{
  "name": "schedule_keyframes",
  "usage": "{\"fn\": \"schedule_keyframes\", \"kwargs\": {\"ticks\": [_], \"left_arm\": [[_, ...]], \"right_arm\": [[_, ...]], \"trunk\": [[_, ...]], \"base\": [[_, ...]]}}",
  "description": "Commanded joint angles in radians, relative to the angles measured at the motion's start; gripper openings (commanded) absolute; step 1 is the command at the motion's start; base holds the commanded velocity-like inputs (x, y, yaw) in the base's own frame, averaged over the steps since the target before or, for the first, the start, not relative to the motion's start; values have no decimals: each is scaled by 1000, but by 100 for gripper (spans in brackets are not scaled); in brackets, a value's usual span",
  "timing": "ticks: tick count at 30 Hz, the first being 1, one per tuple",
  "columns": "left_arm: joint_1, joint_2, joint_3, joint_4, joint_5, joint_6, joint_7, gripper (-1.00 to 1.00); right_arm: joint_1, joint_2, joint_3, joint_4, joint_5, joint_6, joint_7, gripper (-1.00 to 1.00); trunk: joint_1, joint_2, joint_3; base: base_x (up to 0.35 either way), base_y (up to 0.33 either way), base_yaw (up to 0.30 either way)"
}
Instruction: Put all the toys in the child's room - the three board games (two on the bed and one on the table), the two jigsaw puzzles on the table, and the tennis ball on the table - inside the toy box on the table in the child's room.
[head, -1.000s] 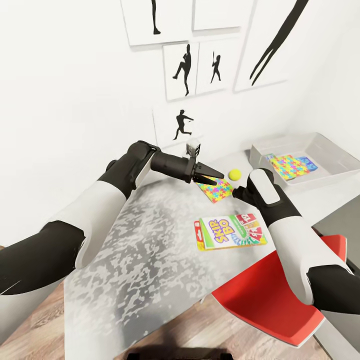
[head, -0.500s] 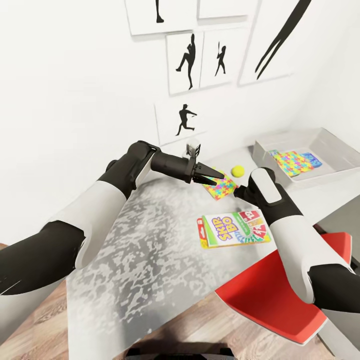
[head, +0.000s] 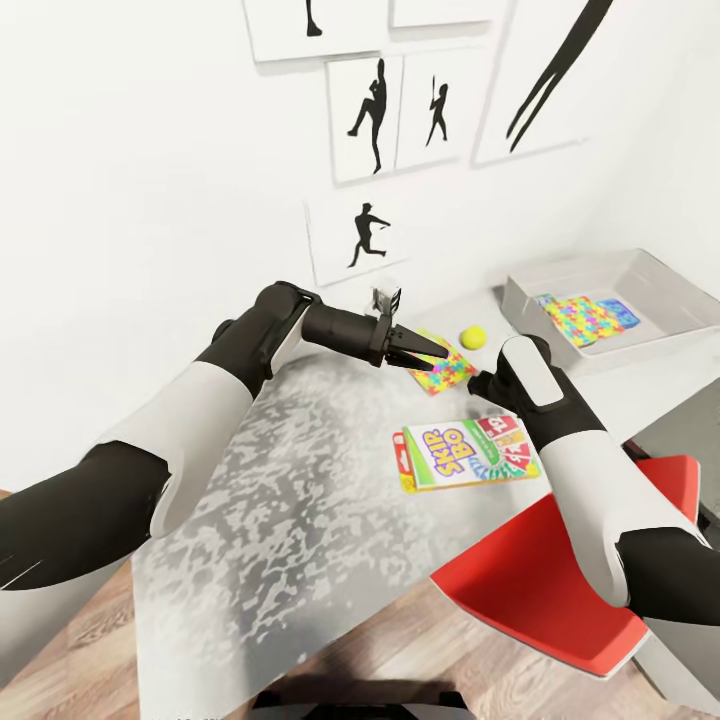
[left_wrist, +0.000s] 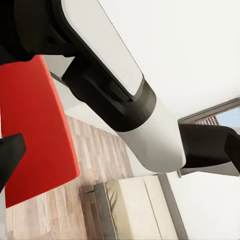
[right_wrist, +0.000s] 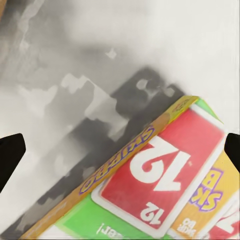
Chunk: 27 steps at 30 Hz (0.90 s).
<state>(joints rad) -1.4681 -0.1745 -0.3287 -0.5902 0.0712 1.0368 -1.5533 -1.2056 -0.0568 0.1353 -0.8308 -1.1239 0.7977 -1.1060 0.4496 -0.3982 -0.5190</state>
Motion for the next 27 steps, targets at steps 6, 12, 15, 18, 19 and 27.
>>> {"fn": "schedule_keyframes", "kwargs": {"ticks": [6,12,15,18,19,27], "left_arm": [[-1,0,-3,1,5,10,-2,100],[-1,0,-3,1,4,10,-2,100],[-1,0,-3,1,4,10,-2,100],[0,0,-3,1,4,10,-3,100],[0,0,-3,1,4,10,-3,100],[0,0,-4,1,5,10,-2,100]], "right_arm": [[-2,-2,4,-1,-8,6,-9,100],[-2,-2,4,-2,-8,6,-9,100],[-2,-2,4,-2,-8,6,-9,100],[-2,-2,4,-2,-8,6,-9,100],[-2,-2,4,-2,-8,6,-9,100],[-4,-2,4,-2,-7,5,-9,100]], "trunk": [[0,-2,-2],[0,-2,-2],[0,-2,-2],[0,-2,-2],[0,-2,-2],[0,-2,-2]], "base": [[-74,98,-147],[-12,14,-24],[-3,4,-6],[-41,22,-2],[-96,61,-1],[-42,24,0]]}}
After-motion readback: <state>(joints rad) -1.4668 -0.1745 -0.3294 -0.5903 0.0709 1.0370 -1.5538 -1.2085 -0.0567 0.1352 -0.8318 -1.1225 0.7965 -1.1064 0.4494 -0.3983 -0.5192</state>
